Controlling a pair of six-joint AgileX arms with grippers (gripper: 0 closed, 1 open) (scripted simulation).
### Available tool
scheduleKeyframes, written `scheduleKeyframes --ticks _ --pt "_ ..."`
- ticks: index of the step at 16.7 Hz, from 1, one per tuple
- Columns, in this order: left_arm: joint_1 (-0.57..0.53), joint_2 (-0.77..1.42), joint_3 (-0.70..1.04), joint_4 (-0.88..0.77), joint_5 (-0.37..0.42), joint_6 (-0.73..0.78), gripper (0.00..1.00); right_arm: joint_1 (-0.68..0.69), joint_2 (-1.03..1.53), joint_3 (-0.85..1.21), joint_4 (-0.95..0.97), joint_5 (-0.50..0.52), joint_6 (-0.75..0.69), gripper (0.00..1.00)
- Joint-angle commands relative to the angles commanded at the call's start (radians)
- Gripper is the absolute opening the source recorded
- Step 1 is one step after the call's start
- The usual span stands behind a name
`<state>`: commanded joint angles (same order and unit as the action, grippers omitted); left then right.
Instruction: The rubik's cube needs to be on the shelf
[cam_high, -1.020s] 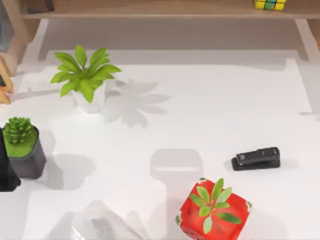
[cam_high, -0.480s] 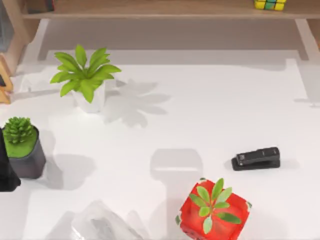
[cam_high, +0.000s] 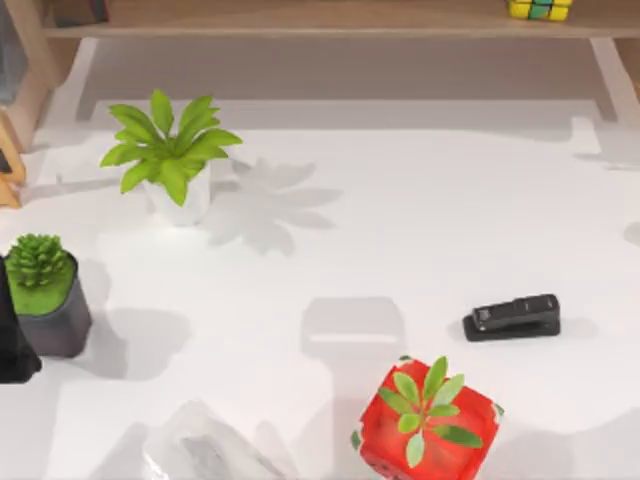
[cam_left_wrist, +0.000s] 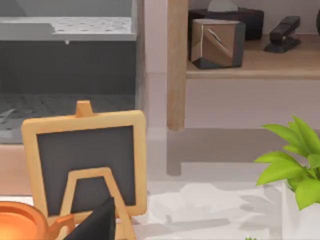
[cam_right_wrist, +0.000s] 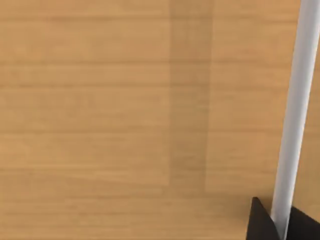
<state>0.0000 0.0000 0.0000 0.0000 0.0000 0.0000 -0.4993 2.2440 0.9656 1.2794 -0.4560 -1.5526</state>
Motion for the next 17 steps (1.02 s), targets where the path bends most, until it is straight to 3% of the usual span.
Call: scheduleKeyframes --ticks 6,12,17 --pt "0.000 0.000 0.000 0.000 0.000 0.000 1.00 0.007 0.013 0.023 -0.020 0.006 0.001 0.00" --pt "0.000 0.000 0.000 0.000 0.000 0.000 1.00 0.053 0.110 0.252 -0.137 0.057 -0.001 0.00" --pt "0.000 0.000 0.000 0.000 0.000 0.000 1.00 0.065 0.128 0.289 -0.166 0.069 0.002 0.00"
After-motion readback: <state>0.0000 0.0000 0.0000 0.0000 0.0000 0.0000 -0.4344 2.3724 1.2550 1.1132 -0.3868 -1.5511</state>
